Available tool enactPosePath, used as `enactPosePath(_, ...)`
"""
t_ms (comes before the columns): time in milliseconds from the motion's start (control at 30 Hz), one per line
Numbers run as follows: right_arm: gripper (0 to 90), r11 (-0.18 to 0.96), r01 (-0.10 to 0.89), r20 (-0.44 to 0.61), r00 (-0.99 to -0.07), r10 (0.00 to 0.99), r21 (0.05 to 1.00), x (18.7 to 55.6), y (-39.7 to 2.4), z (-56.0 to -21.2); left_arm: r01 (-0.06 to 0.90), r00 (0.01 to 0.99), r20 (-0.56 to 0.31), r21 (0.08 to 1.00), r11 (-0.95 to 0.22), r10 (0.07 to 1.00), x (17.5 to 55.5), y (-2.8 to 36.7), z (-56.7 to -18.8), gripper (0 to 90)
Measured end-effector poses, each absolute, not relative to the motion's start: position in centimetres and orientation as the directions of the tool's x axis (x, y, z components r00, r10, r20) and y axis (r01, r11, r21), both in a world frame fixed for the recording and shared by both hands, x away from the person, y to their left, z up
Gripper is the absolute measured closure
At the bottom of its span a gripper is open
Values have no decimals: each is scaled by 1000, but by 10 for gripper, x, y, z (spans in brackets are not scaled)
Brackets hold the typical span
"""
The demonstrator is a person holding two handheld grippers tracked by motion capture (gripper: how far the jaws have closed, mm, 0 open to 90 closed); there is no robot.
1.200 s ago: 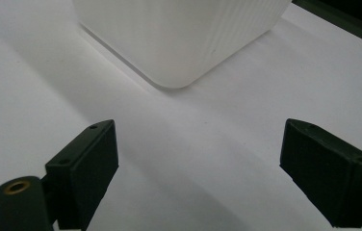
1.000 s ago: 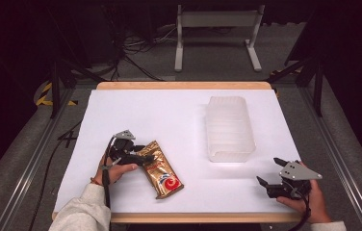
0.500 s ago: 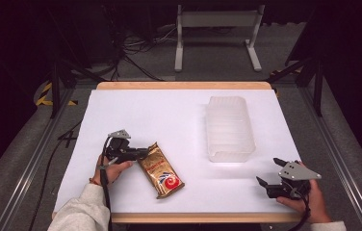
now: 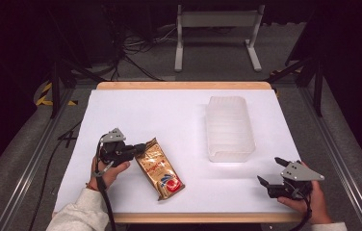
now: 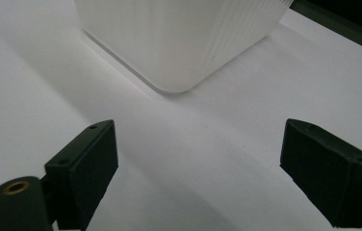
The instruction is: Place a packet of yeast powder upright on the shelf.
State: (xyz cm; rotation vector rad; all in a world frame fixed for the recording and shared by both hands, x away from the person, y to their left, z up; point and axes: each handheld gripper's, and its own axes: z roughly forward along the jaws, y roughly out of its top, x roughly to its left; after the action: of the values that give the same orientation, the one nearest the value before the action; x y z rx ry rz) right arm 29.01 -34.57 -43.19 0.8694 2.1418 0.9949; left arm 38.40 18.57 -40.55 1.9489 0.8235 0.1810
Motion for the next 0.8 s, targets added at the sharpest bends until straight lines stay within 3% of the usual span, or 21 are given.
enactPosePath(467, 141, 477, 303, -247, -565, 787, 825, 289, -350, -431, 303, 835, -123, 916, -262, 537, 346, 166, -358, 882)
enactPosePath(800, 141, 472, 310, -243, -559, 793, 825, 288, -352, -431, 243, 864, -79, 931, -273, 498, 332, 152, -341, 885)
